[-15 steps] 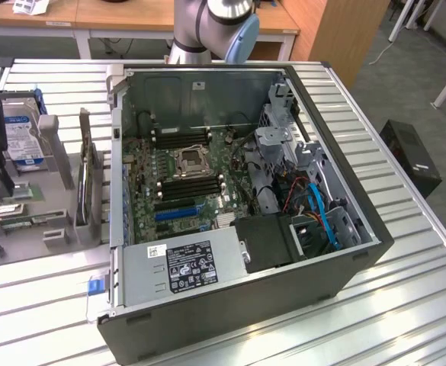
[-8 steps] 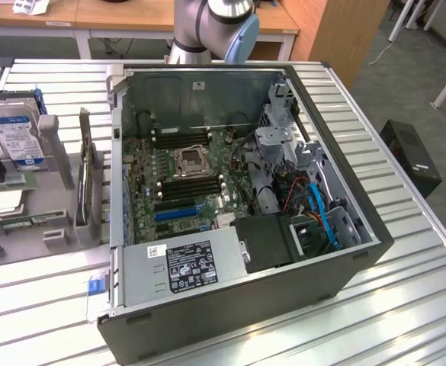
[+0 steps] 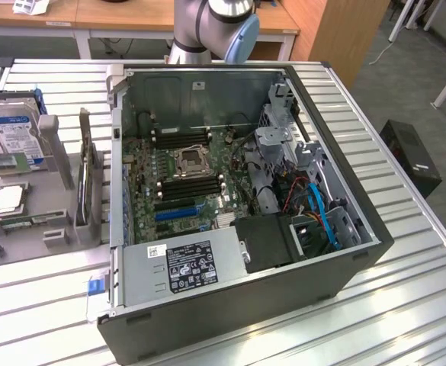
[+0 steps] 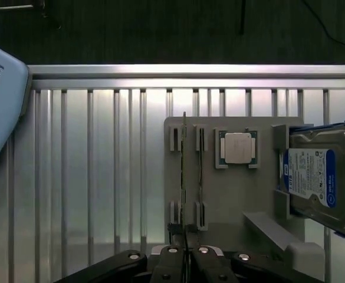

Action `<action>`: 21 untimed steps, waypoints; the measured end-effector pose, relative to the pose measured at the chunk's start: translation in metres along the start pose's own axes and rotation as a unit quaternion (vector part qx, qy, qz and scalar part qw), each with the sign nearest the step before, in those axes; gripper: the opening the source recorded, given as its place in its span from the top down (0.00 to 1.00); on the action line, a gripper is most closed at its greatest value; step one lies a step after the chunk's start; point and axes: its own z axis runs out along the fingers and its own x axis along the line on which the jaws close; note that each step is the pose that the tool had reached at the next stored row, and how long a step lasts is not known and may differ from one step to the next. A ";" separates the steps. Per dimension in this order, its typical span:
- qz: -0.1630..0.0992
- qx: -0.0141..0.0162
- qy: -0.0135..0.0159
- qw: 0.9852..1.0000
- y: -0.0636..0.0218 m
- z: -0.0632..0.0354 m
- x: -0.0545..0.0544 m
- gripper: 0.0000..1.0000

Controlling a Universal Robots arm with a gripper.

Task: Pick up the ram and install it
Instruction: 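Pick up the ram and move it above insertion slot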

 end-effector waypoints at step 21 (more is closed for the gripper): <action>0.000 0.000 0.000 1.000 0.0012 -0.0494 0.000 0.88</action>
